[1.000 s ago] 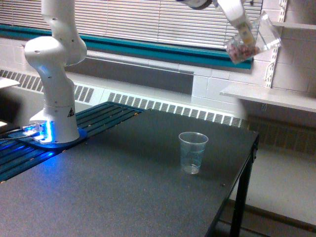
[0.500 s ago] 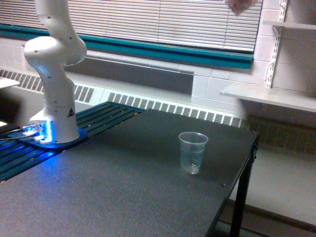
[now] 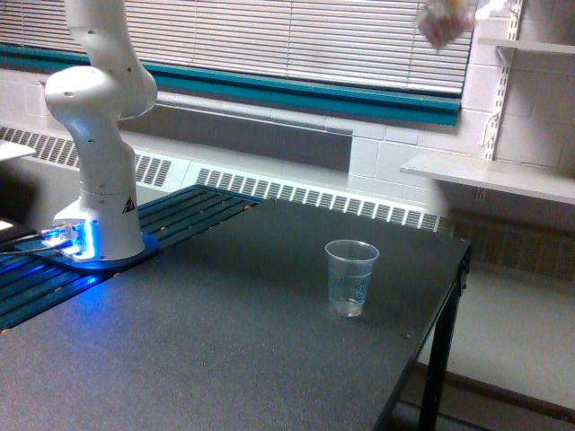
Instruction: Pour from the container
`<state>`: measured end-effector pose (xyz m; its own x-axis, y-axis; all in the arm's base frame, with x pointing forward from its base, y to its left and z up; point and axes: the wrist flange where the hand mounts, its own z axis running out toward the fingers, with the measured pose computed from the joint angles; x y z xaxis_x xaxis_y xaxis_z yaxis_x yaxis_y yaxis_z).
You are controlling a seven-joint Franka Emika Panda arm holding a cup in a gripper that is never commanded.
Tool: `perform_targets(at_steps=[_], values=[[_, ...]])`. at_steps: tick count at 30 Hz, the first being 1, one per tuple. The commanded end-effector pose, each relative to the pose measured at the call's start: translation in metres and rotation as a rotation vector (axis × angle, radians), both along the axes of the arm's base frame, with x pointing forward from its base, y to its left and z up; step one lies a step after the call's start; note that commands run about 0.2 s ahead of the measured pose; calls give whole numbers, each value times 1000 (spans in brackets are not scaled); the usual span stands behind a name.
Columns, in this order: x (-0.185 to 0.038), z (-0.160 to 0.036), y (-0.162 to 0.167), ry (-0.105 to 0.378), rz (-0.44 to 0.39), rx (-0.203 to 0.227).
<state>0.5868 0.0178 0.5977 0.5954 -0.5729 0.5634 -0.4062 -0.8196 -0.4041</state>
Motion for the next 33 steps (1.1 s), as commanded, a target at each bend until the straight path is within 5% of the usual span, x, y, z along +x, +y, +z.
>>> perform_targets(at_steps=[1,20,33], values=[[2,-29,20,30,72,-12],[-34,-105,35,96,88,64],[-68,-158,38,224,103,67]])
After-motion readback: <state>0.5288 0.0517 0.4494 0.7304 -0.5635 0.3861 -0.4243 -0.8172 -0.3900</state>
